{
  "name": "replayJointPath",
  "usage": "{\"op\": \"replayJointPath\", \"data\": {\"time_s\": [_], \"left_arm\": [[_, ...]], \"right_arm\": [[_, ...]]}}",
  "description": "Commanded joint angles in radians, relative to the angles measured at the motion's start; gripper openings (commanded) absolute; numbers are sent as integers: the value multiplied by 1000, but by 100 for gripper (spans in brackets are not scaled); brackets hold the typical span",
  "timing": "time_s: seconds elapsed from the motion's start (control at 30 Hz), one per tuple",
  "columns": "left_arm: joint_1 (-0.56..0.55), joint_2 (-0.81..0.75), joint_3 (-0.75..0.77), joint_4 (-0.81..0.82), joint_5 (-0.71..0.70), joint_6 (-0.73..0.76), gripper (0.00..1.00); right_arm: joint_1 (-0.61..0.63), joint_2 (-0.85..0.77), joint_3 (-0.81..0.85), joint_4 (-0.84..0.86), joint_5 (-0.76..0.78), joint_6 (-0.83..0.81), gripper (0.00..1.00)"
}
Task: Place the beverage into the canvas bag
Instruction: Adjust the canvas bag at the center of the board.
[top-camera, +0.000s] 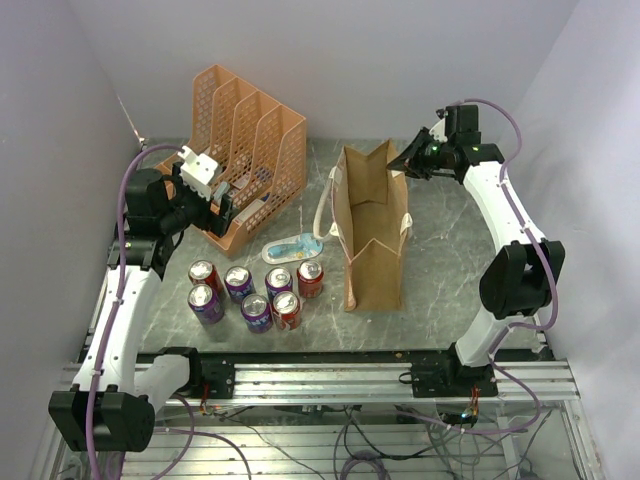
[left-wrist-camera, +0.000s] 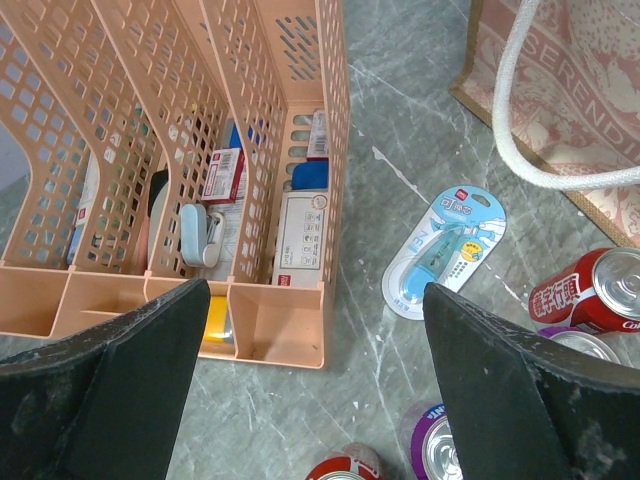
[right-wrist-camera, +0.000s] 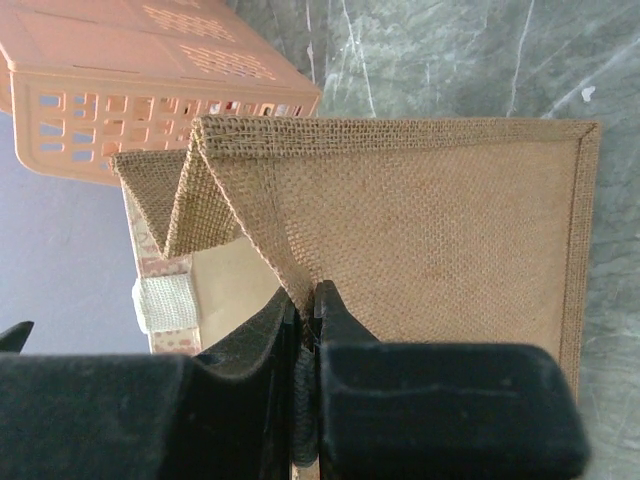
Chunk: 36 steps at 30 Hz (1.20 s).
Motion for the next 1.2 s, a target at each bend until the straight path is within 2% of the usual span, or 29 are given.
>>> {"op": "replayJointPath", "data": {"time_s": [0.0,0.13,0.3,0.4,0.53,0.6,0.73,0.87,1.17], "left_arm": [[-9,-7,15,6,33,5,98],[-10,-18,1,-33,27,33,98],[-9,-36,-24,-48,11,30,99],[-8,-50,-34,-52,6,24,100],[-7,-55,-37,-79,-21,43,100],[-6,-57,-38,-87,-58,42,99],[5,-65,-49,-74,-130,6,99],[21,-73,-57,-62,-166,-41,99],[83,-108,-50,-88,-284,-158,99]], "right_arm": [[-14,-3,-30,43,-25,-23,0],[-41,-34,-102,57,-29,-107,21],[-54,-58,-84,46,-13,-250,45],[-53,-74,-44,34,9,-328,66],[-52,-116,-3,22,23,-460,78],[-45,-151,1,31,1,-539,88],[47,-221,18,40,-43,-753,91],[259,-256,57,-24,-26,-997,91],[591,-108,202,-277,-85,-1226,92]]}}
